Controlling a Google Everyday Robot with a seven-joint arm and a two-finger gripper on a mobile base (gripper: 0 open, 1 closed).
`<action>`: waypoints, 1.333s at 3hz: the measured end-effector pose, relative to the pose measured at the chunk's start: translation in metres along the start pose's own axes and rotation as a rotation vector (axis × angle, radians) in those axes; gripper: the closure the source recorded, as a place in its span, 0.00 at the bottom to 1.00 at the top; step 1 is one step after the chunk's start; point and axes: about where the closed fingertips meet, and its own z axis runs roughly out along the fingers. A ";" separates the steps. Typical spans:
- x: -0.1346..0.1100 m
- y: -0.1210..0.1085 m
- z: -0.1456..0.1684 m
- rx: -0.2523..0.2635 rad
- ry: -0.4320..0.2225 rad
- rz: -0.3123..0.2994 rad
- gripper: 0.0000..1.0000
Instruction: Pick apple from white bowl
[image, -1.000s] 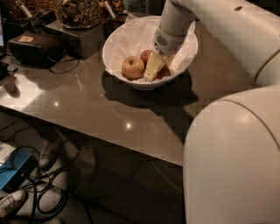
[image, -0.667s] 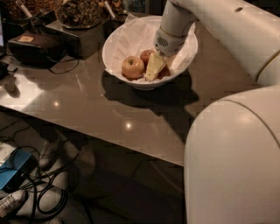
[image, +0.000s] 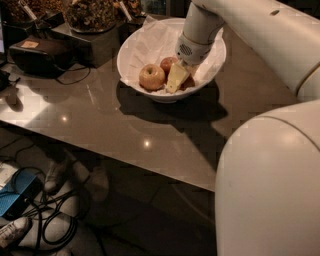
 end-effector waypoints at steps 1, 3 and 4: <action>0.000 0.000 0.000 0.000 0.000 0.000 1.00; 0.001 0.005 -0.011 0.013 -0.018 0.018 1.00; 0.004 0.011 -0.024 0.018 -0.042 0.030 1.00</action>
Offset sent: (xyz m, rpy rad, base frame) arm -0.0010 -0.0004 0.0012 0.0066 -0.0010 -0.0019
